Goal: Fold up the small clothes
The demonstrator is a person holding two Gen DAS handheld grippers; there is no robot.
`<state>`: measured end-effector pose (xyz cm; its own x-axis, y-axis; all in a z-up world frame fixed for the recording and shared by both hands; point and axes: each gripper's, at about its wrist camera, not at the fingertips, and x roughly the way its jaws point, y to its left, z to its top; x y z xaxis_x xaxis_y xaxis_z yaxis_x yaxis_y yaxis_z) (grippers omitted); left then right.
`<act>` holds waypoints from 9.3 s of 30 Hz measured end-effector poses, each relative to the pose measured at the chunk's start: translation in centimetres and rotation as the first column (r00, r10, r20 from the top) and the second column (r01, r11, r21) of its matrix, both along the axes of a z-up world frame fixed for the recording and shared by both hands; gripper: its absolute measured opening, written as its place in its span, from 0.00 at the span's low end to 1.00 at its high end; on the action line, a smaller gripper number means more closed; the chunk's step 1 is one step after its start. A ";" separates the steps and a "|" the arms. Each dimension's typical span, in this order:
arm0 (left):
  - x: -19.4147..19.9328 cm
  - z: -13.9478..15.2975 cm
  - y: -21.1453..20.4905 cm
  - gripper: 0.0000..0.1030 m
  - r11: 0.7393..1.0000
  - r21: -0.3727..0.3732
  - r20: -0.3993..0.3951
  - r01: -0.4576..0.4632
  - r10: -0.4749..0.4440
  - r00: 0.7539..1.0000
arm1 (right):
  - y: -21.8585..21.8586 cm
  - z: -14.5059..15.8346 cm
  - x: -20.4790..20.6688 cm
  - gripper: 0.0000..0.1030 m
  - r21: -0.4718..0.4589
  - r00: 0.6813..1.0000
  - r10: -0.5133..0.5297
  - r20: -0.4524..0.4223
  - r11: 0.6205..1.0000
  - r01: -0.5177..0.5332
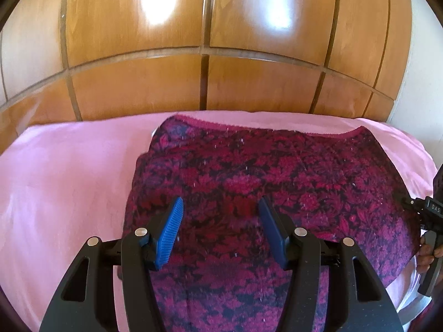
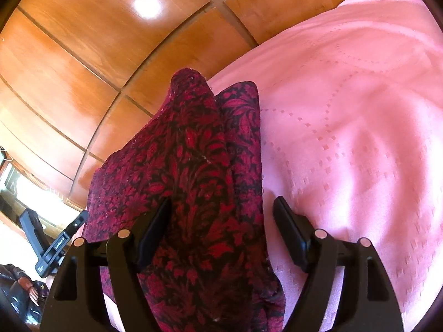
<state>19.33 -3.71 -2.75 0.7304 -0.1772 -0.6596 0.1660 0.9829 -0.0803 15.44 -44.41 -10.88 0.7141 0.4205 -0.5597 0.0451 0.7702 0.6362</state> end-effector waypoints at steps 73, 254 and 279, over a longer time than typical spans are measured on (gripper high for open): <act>2.2 5.1 10.9 0.74 0.801 -0.588 -0.124 0.114 -0.229 0.966 | 33.0 9.2 0.3 0.70 -0.344 0.809 0.547 0.217 0.818 -0.461; -10.6 -0.2 -10.8 0.84 0.994 -0.085 0.023 0.069 -0.067 0.998 | 13.3 7.4 -11.0 0.98 -0.574 0.896 -0.414 0.163 0.699 0.427; -13.1 -0.5 -11.1 0.96 0.998 -0.016 0.045 0.064 -0.063 0.997 | 14.7 7.3 -13.0 0.98 -0.625 0.886 -0.428 0.180 0.646 0.439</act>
<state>6.28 -14.80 -3.30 0.7460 -0.2352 -0.6230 0.2314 0.9688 -0.0886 2.49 -29.67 -3.62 0.7327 -0.3875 -0.5595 0.4738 0.8805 0.0106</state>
